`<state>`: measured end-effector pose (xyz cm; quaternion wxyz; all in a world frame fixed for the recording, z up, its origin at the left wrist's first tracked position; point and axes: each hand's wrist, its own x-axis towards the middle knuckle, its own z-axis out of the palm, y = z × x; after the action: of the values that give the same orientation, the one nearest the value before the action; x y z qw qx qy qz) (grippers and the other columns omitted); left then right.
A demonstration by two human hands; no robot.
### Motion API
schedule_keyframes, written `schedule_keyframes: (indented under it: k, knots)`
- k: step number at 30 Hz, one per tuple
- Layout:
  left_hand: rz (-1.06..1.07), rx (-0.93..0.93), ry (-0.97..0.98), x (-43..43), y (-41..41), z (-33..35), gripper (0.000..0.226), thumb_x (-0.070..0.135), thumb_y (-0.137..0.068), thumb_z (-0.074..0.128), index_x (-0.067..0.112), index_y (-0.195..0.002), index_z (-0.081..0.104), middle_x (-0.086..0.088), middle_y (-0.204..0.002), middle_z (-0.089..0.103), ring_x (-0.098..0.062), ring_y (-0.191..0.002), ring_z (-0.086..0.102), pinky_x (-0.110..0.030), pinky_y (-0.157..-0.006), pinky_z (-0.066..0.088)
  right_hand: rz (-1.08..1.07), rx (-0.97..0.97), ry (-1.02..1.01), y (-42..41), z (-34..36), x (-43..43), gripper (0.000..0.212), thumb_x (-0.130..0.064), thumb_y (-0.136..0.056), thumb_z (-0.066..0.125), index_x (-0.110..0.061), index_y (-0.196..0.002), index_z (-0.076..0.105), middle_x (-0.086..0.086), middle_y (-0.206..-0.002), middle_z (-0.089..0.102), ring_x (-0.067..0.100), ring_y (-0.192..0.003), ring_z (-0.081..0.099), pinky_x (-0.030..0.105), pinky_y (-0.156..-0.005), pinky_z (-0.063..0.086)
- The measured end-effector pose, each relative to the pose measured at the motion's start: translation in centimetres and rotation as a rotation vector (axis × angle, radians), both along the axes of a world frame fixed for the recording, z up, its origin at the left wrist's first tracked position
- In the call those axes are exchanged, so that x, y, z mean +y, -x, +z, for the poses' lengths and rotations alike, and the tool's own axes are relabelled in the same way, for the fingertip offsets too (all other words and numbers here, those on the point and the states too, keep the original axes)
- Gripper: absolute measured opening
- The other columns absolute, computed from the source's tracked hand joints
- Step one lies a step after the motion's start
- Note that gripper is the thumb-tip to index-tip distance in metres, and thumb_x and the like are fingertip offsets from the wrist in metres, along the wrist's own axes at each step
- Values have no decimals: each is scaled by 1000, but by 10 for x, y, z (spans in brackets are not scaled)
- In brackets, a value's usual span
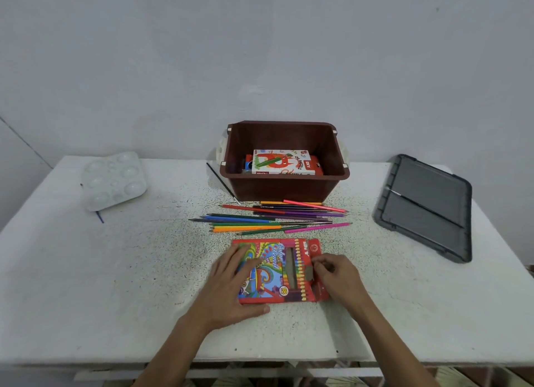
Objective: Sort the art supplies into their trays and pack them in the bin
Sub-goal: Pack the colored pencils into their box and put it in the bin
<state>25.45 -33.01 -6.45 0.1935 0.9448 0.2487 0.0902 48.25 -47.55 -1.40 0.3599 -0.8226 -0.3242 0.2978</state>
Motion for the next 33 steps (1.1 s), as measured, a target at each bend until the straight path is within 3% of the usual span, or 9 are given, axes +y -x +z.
schedule_keyframes:
  k: [6, 12, 16, 18, 22, 26, 33]
  knots:
    - [-10, 4, -15, 7, -2, -1, 91, 89, -75, 46, 40, -149, 26, 12, -164, 3, -9, -150, -13, -38, -119, 9, 33, -81, 30, -5, 1, 6, 22, -15, -96, 58, -28, -89, 75, -13, -82, 71, -2, -74, 63, 8, -58, 39]
    - [-24, -51, -29, 5, -1, -2, 88, 85, -78, 49, 33, -148, 36, 6, -164, 10, -16, -152, -6, -42, -119, 18, 113, -132, 80, -17, 3, 16, 19, -25, -98, 58, -30, -81, 64, -16, -80, 63, 5, -74, 60, 15, -60, 40]
    - [-23, -31, -27, 6, -1, -3, 88, 85, -78, 49, 35, -149, 33, 7, -165, 7, -15, -152, -8, -42, -120, 18, 32, -217, 34, -39, 7, 31, 5, -23, -98, 56, -20, -102, 56, -2, -76, 63, 12, -67, 60, 25, -56, 44]
    - [-20, -28, -26, 6, -1, -4, 89, 86, -78, 48, 35, -149, 33, 7, -165, 7, -14, -152, -8, -42, -119, 17, 18, -310, 53, -52, 4, 36, 17, -19, -97, 54, -20, -114, 53, -1, -77, 61, 12, -63, 57, 25, -54, 38]
    - [-14, -21, -35, 6, -1, -5, 90, 86, -77, 48, 35, -149, 33, 6, -165, 9, -14, -152, -7, -41, -118, 17, 59, -539, 150, -69, -9, 33, 35, -17, -97, 48, -24, -131, 49, 4, -98, 52, 20, -75, 54, 29, -64, 42]
    - [-12, -9, -32, 7, -1, -3, 91, 87, -77, 47, 36, -150, 31, 7, -165, 6, -13, -151, -10, -39, -118, 14, 23, -661, 108, -70, -21, 22, 34, -12, -99, 48, -15, -132, 53, 8, -99, 48, 21, -66, 48, 28, -57, 41]
    - [-8, -32, -22, 6, -2, -3, 89, 87, -77, 48, 35, -149, 34, 7, -164, 11, -13, -152, -6, -40, -117, 18, 14, -707, 141, -74, -22, 20, 31, -11, -100, 48, -10, -130, 56, 14, -101, 51, 26, -63, 51, 33, -57, 49]
